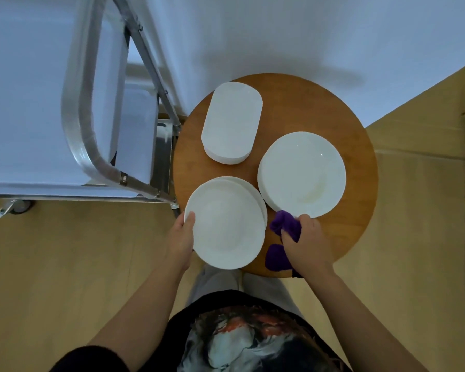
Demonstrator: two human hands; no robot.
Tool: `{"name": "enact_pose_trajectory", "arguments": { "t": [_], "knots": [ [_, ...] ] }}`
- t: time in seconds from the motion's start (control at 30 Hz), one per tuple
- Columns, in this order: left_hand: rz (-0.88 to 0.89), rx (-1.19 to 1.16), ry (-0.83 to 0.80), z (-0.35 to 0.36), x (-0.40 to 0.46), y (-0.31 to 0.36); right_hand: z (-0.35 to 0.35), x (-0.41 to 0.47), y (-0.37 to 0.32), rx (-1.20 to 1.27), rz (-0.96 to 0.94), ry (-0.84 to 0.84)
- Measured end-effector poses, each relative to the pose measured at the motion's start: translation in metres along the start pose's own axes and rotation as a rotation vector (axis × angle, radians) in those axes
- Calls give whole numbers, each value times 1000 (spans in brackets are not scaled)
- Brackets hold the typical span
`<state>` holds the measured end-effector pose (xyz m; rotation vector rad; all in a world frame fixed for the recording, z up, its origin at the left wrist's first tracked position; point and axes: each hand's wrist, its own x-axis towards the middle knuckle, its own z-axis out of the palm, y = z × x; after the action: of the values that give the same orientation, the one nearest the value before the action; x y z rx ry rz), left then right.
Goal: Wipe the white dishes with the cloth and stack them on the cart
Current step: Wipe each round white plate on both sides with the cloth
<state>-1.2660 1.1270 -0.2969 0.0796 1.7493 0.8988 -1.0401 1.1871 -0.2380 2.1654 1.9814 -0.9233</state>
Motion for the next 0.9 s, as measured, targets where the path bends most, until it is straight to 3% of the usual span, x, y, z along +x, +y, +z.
{"name": "enact_pose_trajectory", "arguments": {
  "t": [0.1,0.23,0.3,0.5,0.67,0.73,0.8,0.87,0.9],
  "knots": [
    [30,59,42,0,7,-6,1,2,3,34,20,0],
    [198,501,176,-7,24,-17,4,4,4,68,9,-38],
    [174,624,225,-9,34,-22,5,6,3,79,11,-52],
    [14,664,141,-1,55,-30,8,9,-2,106,-9,-69],
    [-89,658,189,6,56,-24,9,11,0,125,-7,-95],
    [8,798,255,10,46,-19,8,13,2,145,-8,-80],
    [261,912,270,24,32,-11,7,16,3,166,-11,-53],
    [442,935,202,50,21,-4,5,20,5,187,-16,-33],
    [448,902,150,67,17,1,2,22,6,198,-17,-22]
  ]
}}
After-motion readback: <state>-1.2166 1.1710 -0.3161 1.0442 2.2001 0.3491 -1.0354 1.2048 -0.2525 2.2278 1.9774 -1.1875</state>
